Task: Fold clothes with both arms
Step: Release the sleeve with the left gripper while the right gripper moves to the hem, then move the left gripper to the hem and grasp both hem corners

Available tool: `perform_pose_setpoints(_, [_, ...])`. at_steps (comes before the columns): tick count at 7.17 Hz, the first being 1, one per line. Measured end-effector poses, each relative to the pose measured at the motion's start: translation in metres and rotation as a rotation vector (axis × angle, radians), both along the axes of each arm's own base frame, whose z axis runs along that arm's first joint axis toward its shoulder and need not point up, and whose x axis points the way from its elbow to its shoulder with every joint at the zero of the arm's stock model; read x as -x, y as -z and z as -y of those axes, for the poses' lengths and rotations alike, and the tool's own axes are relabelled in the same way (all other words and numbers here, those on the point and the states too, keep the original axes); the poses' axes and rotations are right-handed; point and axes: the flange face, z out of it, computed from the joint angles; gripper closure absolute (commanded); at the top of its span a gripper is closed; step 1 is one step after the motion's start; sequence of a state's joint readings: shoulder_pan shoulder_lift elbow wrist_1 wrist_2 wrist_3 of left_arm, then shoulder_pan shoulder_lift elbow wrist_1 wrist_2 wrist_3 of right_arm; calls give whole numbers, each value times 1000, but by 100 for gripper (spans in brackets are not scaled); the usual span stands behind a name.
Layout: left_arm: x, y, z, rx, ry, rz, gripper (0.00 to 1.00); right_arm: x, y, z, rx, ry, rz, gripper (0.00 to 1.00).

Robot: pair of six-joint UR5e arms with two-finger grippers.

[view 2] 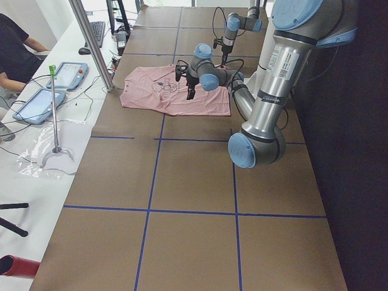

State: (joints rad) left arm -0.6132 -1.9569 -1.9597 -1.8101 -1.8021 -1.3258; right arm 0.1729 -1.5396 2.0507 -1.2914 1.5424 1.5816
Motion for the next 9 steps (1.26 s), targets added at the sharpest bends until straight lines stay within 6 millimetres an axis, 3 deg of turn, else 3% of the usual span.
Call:
perform_pose_setpoints(2, [-1, 0, 0, 1, 1, 0, 0, 0, 2, 0, 5, 5, 5, 100])
perform_pose_setpoints(5, [-7, -9, -9, 50, 2, 4, 0, -7, 18, 0, -5, -3, 40, 100])
perform_pose_setpoints(6, [-21, -20, -28, 136, 15, 0, 0, -10, 28, 4, -11, -14, 59, 100])
perform_pose_setpoints(9, [-96, -43, -140, 384, 56, 55, 1, -18, 50, 20, -23, -47, 105, 100])
